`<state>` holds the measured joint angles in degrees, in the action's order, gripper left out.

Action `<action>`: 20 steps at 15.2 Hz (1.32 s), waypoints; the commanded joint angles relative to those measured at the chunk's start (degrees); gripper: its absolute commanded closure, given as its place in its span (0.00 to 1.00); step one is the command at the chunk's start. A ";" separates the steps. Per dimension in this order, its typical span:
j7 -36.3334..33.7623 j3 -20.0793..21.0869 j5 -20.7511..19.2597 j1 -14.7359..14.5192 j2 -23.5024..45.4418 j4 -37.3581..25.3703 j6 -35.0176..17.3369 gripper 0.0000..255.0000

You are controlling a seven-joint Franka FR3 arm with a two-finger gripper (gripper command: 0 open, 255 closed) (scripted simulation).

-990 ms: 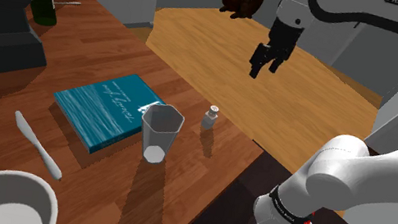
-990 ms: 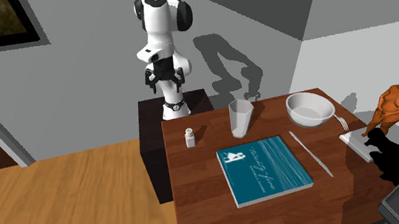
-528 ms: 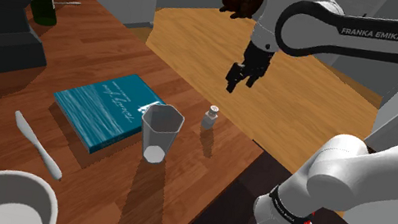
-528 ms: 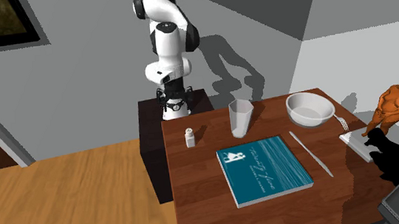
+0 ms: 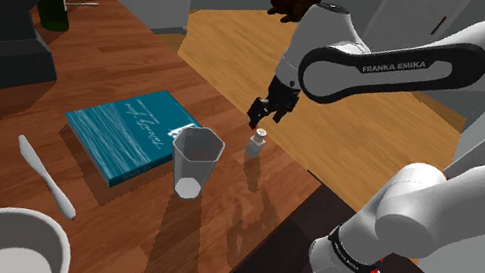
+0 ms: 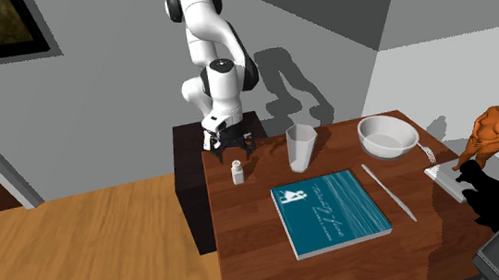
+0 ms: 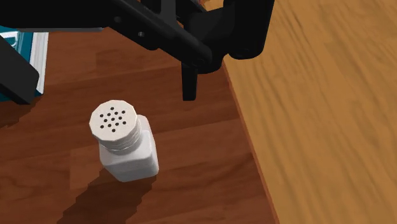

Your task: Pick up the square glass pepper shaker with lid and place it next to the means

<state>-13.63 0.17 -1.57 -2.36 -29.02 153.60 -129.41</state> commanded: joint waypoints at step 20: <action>-0.47 0.22 -0.03 -0.05 4.99 2.45 -7.65 1.00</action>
<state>-14.10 0.40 -1.60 -2.41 -24.05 156.03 -137.08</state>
